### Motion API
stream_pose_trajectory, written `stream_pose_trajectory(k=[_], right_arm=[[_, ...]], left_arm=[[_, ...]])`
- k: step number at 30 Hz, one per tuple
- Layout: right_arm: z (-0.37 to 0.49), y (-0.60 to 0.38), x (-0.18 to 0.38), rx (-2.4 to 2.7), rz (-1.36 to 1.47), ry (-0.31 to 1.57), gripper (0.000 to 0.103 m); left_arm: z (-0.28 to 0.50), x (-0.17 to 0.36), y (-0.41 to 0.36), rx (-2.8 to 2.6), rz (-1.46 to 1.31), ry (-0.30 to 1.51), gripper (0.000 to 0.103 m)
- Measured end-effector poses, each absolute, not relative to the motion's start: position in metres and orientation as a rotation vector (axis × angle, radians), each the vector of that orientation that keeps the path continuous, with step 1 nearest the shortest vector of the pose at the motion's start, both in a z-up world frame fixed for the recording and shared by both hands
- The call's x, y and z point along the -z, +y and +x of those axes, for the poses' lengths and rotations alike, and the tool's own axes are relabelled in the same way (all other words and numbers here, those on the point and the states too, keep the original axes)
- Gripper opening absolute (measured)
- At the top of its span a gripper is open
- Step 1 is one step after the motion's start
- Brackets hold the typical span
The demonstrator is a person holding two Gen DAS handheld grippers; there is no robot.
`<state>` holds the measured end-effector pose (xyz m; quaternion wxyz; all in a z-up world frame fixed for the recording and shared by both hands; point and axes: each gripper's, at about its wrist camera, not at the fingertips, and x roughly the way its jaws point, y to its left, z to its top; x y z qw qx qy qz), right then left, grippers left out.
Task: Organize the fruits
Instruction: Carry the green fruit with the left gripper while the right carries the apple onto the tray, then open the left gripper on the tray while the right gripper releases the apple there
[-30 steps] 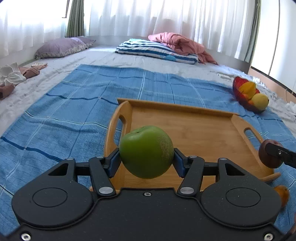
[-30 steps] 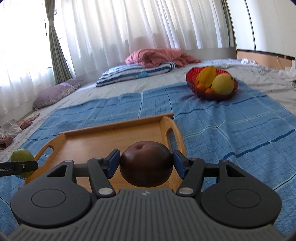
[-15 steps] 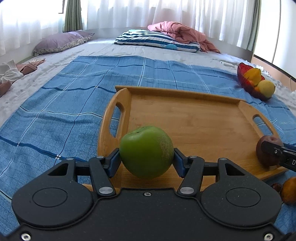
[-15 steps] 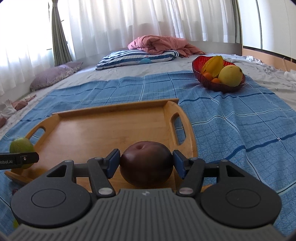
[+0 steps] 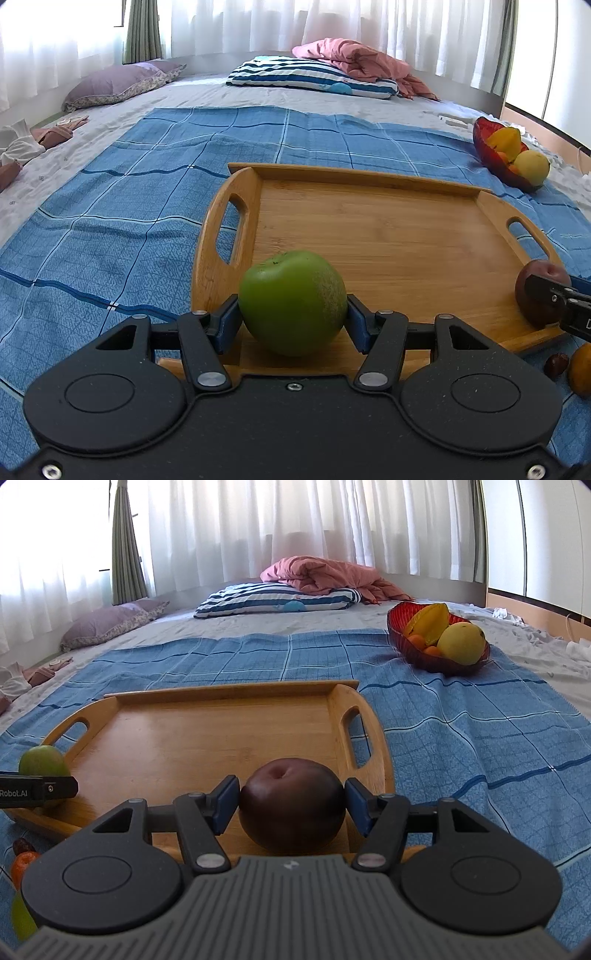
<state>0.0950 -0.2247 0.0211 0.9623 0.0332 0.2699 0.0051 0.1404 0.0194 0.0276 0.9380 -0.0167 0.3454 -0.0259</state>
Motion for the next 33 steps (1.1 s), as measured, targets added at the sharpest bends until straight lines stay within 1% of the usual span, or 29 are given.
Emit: stream_pose_trajectory(k=[14,16,21,23,25,28,29,30,33], right_arm=[[0.095,-0.226,-0.021,-0.012,0.07,0.545,0.067],[0.095,-0.226,-0.021,-0.012,0.07,0.545,0.068],[0.094,-0.226,-0.021,-0.012,0.065,0.541,0.069],[0.094,-0.226,-0.022,-0.011,0.066,0.536,0.077],[0.092,-0.226,-0.022,-0.01,0.07,0.53,0.078],[0.088,-0.227,-0.024,-0.009,0.074,0.515,0.084],[0.086,-0.227,-0.024,-0.011,0.073,0.508,0.086],[0.084,-0.226,-0.025,-0.013,0.07,0.5,0.087],[0.077,-0.224,-0.028,-0.016,0.052,0.472,0.09]], left_arm=[[0.14,-0.027,0.018,0.058,-0.017,0.705,0.057],[0.14,-0.027,0.018,0.06,-0.017,0.705,0.059],[0.138,-0.029,0.016,0.074,-0.01,0.698,0.074],[0.137,-0.03,0.015,0.068,0.001,0.688,0.078],[0.135,-0.032,0.014,0.07,0.0,0.682,0.083],[0.132,-0.033,0.016,0.086,-0.016,0.68,0.091],[0.13,-0.034,0.016,0.091,-0.02,0.678,0.096],[0.128,-0.035,0.017,0.097,-0.024,0.672,0.098],[0.123,-0.038,0.018,0.102,-0.028,0.659,0.1]])
